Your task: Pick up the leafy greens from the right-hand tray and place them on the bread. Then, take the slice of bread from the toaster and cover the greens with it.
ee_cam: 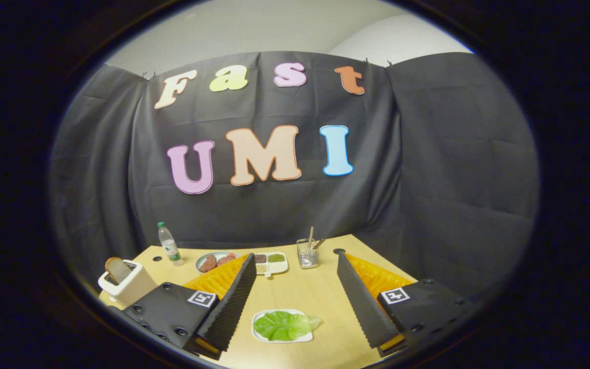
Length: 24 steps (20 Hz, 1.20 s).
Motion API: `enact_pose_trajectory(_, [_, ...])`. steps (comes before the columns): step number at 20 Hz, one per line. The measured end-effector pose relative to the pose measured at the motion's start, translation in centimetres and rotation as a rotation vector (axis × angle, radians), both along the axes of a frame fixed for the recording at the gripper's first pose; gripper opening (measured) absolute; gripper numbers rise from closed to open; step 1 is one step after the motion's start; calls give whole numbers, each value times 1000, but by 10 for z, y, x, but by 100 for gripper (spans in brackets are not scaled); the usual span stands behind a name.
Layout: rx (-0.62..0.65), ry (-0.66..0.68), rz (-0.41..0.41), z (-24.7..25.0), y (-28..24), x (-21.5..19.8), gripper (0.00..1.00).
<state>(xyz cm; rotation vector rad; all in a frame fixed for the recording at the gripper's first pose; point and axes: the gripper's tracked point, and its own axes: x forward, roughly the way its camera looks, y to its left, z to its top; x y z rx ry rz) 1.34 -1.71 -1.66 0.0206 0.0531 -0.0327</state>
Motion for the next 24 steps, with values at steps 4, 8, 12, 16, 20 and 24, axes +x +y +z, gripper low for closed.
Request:
enact_pose_trajectory(4, [15,47,5,-19,-2,8,100])
enact_pose_trajectory(8, [22,118,53,-41,-3,22,100])
enact_pose_trajectory(12, [1,264,139,-81,-9,35,100])
enact_pose_trajectory(16, [39,417,209,-129,-20,48,100])
enact_pose_trajectory(20, [93,592,237,-196,-37,62,100])
enact_pose_trajectory(24, [41,730,257,-255,-50,73,100])
